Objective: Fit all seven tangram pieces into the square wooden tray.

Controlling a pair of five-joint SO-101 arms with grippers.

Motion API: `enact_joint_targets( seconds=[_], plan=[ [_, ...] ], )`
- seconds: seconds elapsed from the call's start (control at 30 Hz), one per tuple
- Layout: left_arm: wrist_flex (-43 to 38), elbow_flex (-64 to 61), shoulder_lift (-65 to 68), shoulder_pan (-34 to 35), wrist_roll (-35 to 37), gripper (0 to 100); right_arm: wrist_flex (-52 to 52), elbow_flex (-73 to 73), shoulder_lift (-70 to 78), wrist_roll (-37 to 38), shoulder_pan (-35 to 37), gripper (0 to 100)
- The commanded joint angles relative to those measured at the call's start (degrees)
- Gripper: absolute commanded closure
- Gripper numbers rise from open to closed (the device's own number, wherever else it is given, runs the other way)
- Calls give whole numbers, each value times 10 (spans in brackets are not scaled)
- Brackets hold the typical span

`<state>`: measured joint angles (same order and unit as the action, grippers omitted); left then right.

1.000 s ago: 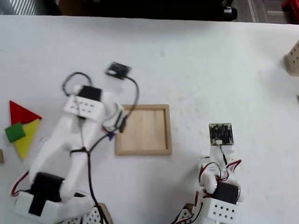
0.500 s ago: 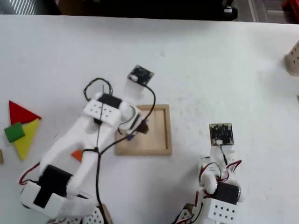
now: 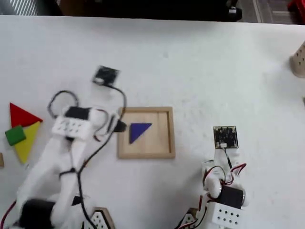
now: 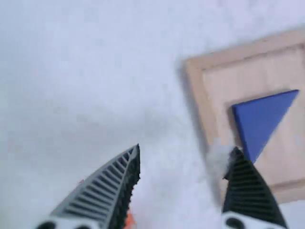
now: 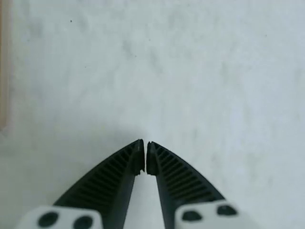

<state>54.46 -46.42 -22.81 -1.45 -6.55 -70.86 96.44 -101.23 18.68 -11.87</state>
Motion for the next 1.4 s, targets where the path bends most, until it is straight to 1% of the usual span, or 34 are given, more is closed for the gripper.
enact_joint_targets(
  seconds=[0.0,0.07,0.13,0.17,0.23,0.33,0.47,0.53,0.63,0.77,0.87,0.97,1.03,1.1,1.2,1.37],
  plan=[
    [4,-95,-164,75,-2,822,13,0,0,8,-5,981],
    [3,-158,-221,111,-12,877,12,0,0,8,-12,981],
    [-4,-221,-276,153,-60,915,12,-10,0,8,-35,981],
    [-21,-255,-300,174,-91,924,13,-21,0,8,-47,981],
    [-70,-308,-351,213,-131,929,15,-36,0,8,-52,981],
    [-86,-336,-411,249,-133,940,34,-73,0,6,-30,981],
    [-55,-327,-429,255,-134,952,32,-145,0,4,50,981],
    [-54,-316,-411,255,-134,953,44,-162,5,4,109,981],
    [-55,-290,-364,269,-134,951,100,-163,17,-2,189,981],
    [-90,-251,-275,302,-127,950,183,-175,107,-76,262,982],
    [-116,-209,-197,332,-70,950,222,-213,214,-68,308,981],
    [-153,-165,-126,368,15,950,257,-263,315,-56,358,981],
    [-161,-141,-87,386,62,950,278,-300,374,-59,400,978],
    [-154,-119,-59,394,69,950,289,-338,430,-62,439,980],
    [-145,-98,-29,395,69,950,315,-348,511,-62,473,981],
    [-147,-69,20,398,70,950,393,-314,637,-57,481,981]
  ],
)
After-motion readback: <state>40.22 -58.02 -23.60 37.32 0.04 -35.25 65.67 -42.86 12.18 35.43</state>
